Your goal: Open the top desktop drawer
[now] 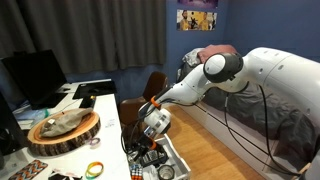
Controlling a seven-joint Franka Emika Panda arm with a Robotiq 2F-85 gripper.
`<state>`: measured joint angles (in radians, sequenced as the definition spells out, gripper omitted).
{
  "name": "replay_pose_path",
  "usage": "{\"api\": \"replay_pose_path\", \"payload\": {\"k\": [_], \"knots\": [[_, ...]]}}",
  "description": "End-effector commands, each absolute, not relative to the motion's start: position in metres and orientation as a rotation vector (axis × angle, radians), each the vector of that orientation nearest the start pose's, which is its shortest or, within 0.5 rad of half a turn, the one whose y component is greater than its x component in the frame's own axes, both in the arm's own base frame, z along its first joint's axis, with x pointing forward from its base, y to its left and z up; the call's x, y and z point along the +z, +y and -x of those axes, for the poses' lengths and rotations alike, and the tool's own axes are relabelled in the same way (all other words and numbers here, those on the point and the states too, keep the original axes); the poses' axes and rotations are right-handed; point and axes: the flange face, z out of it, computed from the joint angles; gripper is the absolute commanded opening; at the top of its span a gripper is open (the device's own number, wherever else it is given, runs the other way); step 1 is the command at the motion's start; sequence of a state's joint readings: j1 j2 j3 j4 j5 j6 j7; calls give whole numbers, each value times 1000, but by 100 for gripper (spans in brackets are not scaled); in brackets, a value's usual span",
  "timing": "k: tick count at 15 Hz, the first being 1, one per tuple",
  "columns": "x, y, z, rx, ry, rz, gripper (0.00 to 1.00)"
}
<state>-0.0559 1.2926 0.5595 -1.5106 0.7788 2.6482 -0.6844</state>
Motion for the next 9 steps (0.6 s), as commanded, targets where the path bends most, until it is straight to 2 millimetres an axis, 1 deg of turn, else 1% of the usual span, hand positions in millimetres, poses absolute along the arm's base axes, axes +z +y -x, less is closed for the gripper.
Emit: {"api": "replay_pose_path", "payload": {"k": [1, 5, 7, 9], "knots": [[-46, 273, -596, 50, -110, 2124, 100], [-52, 269, -594, 67, -136, 2029, 100], [-57, 268, -593, 82, -146, 2005, 100], [-61, 272, -590, 111, -142, 2002, 100]]}}
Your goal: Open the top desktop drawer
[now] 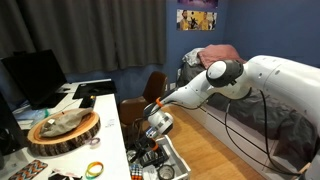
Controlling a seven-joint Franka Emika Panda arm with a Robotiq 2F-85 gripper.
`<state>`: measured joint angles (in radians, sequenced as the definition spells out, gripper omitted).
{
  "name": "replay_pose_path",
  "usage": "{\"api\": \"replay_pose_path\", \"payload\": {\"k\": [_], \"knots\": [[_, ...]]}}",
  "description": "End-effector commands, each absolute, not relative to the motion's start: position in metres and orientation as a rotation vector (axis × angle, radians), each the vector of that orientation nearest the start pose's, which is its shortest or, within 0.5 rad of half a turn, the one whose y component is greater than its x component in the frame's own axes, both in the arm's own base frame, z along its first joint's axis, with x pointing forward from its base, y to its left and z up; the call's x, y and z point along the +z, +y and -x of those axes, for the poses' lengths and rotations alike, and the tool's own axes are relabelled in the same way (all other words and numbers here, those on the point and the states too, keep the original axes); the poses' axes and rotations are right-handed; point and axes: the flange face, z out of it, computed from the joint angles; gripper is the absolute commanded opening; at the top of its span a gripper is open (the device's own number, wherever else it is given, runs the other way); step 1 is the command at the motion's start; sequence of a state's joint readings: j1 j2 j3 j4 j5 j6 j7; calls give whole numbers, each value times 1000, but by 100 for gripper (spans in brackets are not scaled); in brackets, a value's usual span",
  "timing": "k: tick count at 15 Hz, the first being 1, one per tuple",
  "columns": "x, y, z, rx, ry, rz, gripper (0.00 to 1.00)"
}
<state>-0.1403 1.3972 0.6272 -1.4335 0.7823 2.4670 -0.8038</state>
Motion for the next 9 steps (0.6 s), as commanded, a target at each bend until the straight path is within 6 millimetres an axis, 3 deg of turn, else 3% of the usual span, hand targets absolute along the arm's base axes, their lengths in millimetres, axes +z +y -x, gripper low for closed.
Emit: {"api": "replay_pose_path", "payload": {"k": [1, 5, 9], "knots": [[-63, 276, -589, 125, -139, 1999, 100], [-69, 284, -589, 143, -177, 1925, 100], [-76, 288, -595, 98, -145, 1989, 100]]}}
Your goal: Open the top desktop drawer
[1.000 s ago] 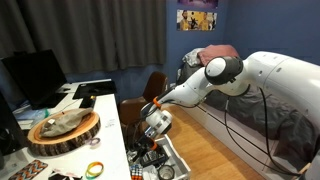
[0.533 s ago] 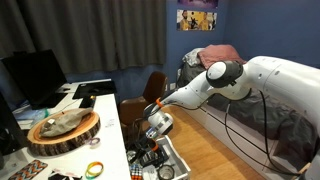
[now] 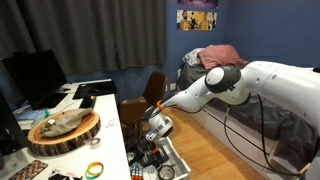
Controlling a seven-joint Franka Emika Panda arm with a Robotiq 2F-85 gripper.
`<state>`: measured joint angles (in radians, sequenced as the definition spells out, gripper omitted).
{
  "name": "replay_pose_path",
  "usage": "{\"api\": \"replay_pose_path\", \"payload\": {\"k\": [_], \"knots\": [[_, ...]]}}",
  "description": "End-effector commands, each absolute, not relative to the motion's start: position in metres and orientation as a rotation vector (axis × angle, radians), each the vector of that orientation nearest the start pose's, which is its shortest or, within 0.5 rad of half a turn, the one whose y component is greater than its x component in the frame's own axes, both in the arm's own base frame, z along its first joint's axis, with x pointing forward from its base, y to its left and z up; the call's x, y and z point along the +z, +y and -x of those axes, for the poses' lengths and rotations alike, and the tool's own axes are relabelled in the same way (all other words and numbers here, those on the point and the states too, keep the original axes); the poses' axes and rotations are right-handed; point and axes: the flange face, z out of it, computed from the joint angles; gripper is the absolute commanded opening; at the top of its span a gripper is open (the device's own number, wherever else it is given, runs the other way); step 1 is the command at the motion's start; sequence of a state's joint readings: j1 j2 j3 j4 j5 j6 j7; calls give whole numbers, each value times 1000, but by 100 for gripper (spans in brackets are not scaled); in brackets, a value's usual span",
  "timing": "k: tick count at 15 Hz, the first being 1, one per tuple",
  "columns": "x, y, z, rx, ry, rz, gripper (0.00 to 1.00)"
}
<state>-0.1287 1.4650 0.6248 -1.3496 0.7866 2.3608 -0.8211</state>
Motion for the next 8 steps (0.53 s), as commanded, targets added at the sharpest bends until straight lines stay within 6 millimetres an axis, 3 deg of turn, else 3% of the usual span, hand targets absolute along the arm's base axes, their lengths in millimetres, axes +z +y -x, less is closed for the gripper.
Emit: {"api": "replay_pose_path", "payload": {"k": [1, 8], "knots": [[-76, 291, -597, 81, -139, 2004, 100], [-78, 309, -597, 40, -128, 2079, 100]]}}
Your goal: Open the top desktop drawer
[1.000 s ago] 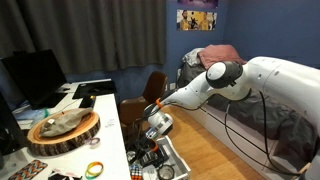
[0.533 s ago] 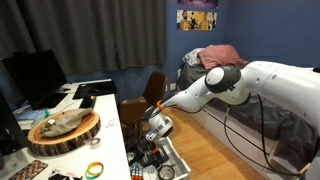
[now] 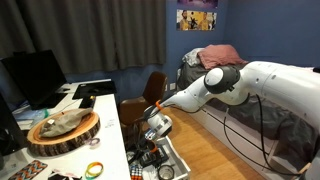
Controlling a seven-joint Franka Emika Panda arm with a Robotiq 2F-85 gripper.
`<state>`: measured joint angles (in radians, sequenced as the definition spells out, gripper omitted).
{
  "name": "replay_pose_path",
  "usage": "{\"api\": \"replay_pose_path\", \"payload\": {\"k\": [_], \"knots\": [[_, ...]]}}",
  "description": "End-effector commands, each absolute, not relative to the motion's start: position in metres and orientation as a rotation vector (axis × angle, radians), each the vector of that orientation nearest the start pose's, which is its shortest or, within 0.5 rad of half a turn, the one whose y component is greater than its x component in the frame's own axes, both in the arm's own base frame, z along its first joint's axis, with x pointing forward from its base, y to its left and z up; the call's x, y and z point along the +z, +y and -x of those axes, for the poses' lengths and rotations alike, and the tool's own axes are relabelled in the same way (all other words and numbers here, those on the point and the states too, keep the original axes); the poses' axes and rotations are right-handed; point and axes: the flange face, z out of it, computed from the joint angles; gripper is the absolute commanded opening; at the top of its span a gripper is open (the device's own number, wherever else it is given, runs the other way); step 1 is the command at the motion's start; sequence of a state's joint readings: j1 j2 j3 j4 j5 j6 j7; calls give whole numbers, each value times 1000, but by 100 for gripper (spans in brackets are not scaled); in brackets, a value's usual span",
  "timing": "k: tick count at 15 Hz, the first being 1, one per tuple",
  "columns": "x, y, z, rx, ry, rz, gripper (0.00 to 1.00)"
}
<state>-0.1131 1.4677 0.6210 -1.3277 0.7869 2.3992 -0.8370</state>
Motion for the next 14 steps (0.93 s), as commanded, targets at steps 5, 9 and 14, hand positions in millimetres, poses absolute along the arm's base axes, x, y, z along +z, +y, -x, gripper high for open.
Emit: {"api": "replay_pose_path", "payload": {"k": [5, 9, 14], "knots": [[-62, 298, -596, 69, -169, 2179, 100], [-45, 291, -595, 81, -183, 2264, 100], [-31, 289, -595, 109, -165, 2388, 100]]}}
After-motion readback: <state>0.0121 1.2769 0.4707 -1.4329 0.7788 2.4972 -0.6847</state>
